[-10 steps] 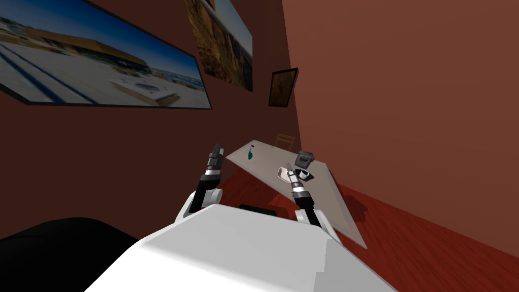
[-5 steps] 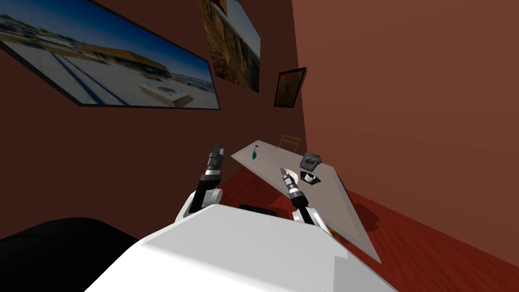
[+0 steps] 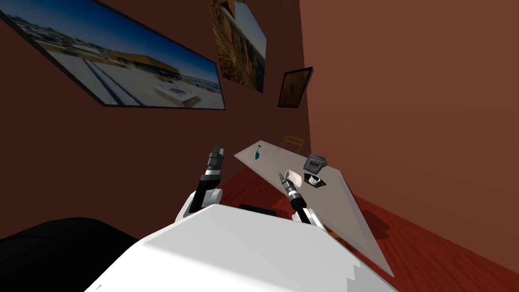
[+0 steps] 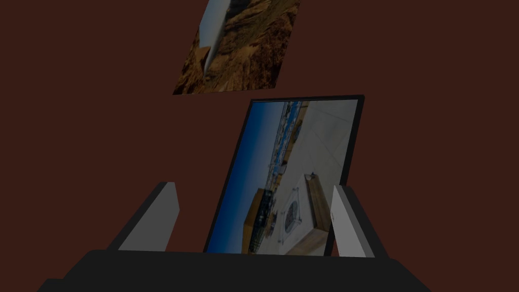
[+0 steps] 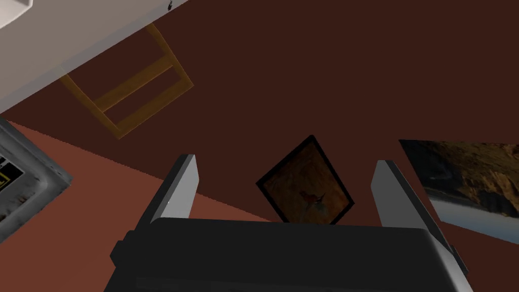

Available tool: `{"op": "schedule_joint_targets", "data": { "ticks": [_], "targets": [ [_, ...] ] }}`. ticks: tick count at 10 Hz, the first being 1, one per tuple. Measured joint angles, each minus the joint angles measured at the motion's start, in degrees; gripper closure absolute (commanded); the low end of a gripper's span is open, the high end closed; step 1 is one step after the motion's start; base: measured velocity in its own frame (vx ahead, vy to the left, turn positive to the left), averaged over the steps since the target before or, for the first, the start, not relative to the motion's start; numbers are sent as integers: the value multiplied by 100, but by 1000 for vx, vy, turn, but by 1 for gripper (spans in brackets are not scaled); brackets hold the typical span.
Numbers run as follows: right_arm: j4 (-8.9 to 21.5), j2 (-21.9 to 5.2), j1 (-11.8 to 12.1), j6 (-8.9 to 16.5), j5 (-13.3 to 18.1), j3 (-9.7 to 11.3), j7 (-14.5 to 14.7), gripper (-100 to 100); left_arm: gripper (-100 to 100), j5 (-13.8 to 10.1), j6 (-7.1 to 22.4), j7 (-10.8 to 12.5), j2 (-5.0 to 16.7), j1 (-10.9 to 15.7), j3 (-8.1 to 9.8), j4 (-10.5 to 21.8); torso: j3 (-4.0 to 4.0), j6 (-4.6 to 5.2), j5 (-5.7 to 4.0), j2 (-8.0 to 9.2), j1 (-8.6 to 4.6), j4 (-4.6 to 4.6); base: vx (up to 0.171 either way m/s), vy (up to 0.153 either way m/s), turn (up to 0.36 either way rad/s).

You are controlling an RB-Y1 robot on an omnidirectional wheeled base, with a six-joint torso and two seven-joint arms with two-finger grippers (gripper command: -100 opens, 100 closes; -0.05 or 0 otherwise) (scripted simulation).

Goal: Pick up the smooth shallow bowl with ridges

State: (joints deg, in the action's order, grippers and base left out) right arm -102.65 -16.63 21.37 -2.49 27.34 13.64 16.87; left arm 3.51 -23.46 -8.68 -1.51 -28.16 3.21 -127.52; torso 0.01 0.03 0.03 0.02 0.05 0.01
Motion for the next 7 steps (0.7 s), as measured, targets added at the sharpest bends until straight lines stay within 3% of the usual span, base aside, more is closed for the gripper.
{"op": "schedule_joint_targets", "data": {
  "ticks": [7],
  "targets": [
    [1030, -272, -292, 527, 631, 219, 577, -100, 0, 0, 0, 0, 0, 0, 0, 0, -2, -2, -1, -5, -4, -1, 12, 16, 91]
  ]
}}
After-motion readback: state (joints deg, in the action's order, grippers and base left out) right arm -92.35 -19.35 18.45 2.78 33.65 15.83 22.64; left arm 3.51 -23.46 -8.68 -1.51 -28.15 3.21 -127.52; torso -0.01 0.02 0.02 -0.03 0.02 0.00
